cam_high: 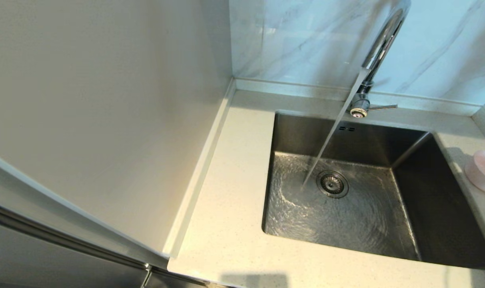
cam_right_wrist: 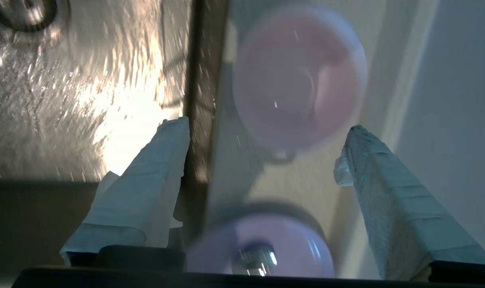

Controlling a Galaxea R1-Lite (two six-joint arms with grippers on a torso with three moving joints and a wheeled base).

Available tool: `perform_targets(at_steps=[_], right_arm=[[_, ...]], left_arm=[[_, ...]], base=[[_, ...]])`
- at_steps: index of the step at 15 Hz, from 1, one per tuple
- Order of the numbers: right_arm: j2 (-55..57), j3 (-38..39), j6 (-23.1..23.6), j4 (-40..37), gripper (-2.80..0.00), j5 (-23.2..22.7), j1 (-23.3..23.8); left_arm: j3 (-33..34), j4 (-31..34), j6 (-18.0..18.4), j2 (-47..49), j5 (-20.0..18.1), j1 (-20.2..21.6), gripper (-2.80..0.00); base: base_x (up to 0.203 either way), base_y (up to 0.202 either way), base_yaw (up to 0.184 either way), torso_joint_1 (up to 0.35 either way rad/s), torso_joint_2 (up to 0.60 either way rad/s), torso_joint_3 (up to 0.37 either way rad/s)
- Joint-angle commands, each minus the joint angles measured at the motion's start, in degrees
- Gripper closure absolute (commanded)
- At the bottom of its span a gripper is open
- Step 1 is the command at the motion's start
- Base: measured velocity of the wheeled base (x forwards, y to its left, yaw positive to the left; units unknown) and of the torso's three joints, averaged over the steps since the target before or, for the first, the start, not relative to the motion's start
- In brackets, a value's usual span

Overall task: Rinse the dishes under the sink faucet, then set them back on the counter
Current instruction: Pick up the spoon

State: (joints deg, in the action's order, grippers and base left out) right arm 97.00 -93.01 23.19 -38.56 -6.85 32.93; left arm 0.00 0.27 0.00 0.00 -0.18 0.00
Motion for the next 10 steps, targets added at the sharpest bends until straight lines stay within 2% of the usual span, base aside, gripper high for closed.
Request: perform_targets(at_steps=[1,4,8,10], right_arm=[[-5.66,-1.98,6.38,-11.69,-2.8,-0.4,5.0],[-8.75,-2.01,12.11,-20.04,-2.8,-0.69,9.68],[-10.44,-1.73,17.33,-37.58,-2.8,-0.96,14.07],[-10.6,-0.68,19.13,-43.18,-2.8,-1.87,16.47]], left_arm=[[0.0,0.0,0.0,0.0,-0.07,0.0,0.0],[0.0,0.0,0.0,0.0,0.01,0.0,0.0],[0.0,0.0,0.0,0.0,-0.01,0.0,0.0],[0.0,0.0,0.0,0.0,0.0,0.0,0.0]], base=[[0.0,0.0,0.0,0.0,0.0,0.0],[0.0,0.0,0.0,0.0,0.0,0.0],[0.0,0.0,0.0,0.0,0.0,0.0],[0.0,0.0,0.0,0.0,0.0,0.0]])
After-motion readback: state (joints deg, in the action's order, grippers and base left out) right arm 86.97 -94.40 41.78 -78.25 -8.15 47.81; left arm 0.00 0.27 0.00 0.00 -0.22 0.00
